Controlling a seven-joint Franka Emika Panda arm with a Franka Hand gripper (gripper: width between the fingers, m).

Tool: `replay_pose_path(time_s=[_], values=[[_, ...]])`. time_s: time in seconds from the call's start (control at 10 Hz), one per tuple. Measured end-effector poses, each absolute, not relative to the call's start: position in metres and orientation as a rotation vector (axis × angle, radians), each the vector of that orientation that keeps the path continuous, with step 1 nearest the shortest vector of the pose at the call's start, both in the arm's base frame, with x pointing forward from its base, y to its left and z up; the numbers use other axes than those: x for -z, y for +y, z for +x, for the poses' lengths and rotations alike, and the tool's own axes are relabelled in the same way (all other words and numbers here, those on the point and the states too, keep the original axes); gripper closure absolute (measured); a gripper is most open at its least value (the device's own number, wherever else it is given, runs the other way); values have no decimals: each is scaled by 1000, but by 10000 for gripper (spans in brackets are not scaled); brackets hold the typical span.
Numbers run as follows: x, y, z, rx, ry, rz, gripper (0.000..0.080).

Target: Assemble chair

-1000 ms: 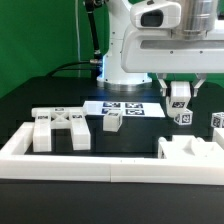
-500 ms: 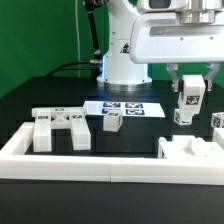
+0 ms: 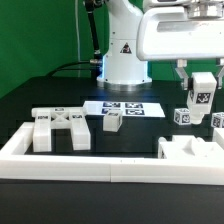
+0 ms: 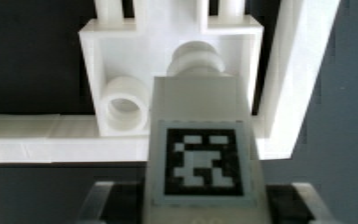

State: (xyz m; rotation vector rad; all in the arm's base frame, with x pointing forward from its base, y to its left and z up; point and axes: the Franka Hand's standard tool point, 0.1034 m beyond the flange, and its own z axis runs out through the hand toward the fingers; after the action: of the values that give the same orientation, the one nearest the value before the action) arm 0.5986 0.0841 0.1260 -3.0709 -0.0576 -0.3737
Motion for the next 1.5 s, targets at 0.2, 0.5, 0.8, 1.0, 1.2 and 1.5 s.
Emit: replay_pose_path(time_s=[0.2,0.5,0.8,1.0,1.2,1.5], values=[[-126,86,617,396,-114,-3070,509],[-123,89,632,435,-130,-3065,509],[-125,89,637,567,-129,-3042,509],[-116,95,629,693,-141,-3013,509],[-110,102,633,697,-156,-3009,509],[-101,108,631,677,-172,-3011,509]])
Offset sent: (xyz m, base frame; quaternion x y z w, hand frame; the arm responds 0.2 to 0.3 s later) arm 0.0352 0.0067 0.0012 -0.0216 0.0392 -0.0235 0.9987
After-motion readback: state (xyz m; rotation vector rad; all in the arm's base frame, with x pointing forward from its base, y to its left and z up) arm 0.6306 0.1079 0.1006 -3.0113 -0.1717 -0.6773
